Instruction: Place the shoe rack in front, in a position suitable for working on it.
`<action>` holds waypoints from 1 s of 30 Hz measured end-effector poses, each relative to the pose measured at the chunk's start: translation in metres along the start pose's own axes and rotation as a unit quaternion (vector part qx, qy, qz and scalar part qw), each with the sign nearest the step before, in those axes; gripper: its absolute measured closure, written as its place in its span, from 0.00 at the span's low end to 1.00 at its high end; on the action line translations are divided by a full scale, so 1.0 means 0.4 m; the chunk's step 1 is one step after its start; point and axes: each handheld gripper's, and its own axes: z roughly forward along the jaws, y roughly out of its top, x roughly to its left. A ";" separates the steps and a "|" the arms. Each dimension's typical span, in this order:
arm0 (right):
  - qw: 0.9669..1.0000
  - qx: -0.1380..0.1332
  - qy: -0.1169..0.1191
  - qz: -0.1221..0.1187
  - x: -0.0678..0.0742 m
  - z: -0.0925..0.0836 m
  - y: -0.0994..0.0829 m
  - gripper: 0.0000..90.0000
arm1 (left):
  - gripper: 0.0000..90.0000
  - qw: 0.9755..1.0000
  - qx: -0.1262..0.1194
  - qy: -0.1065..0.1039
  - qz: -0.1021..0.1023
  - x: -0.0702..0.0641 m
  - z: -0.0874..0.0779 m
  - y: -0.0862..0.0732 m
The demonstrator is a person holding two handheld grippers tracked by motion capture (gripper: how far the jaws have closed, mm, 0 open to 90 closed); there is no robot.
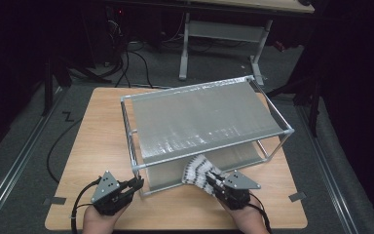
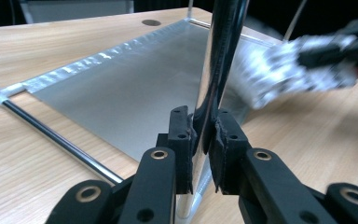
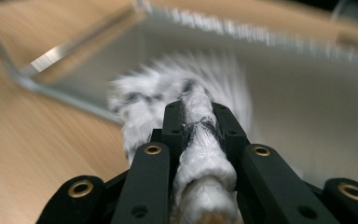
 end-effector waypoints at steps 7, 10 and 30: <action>0.997 0.066 0.006 0.025 -0.032 0.056 -0.038 0.68 | 0.89 1.000 0.000 0.014 0.001 0.021 -0.007 -0.001; 0.998 0.060 -0.005 0.001 -0.025 0.056 -0.039 0.46 | 0.89 1.000 -0.003 0.019 0.001 0.025 -0.011 -0.002; 0.996 0.085 0.023 -0.029 -0.035 0.065 -0.040 0.20 | 0.89 1.000 -0.002 0.026 0.000 0.049 -0.023 -0.006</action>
